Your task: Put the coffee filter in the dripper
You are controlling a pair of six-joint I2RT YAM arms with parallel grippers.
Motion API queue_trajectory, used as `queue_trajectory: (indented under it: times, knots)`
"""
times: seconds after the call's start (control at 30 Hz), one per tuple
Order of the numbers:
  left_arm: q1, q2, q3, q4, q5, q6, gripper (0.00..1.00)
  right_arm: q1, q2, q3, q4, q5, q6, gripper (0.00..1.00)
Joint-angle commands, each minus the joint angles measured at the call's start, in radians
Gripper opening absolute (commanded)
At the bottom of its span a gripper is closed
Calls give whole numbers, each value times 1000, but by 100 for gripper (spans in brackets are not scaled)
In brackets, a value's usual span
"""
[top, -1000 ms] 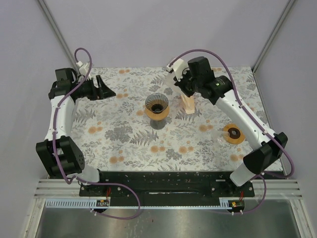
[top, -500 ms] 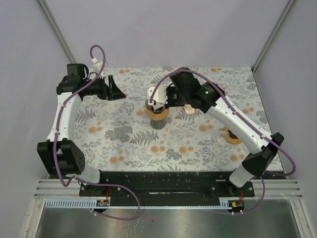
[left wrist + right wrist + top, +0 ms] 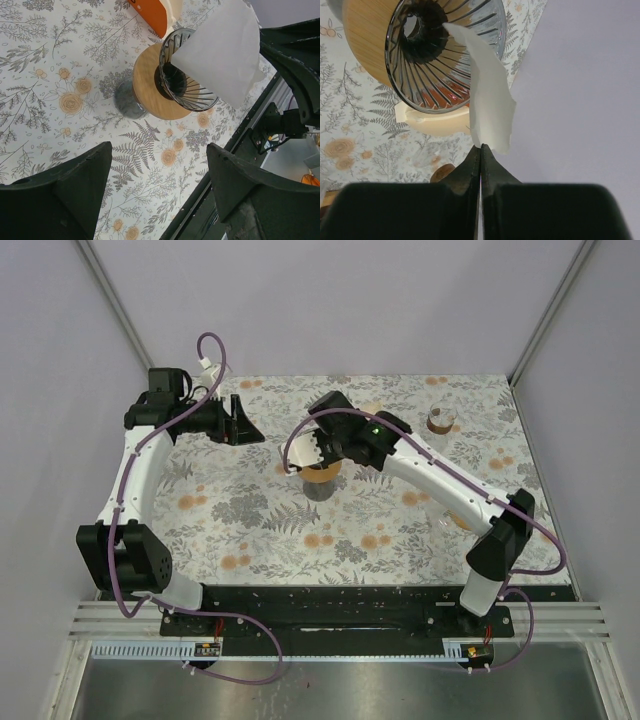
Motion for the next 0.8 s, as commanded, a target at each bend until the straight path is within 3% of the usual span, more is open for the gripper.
queue_trajectory:
  times: [0.0,0.37,0.53,0.63,0.77]
  knots:
    - [-18,-6,50,12,-1,22,80,36,-12,-27,59,69,-128,0]
    - [-20,0,47,12,-11,26,80,57,-5,-70,96,31,-142,10]
    - [-49,0,43,12,-18,29,80,60,-12,-67,90,6,-117,28]
    - [-55,0,43,10,-21,28,80,62,-37,-61,87,-58,-77,44]
    - [-64,1,44,12,-28,29,80,56,-90,-53,85,-214,19,51]
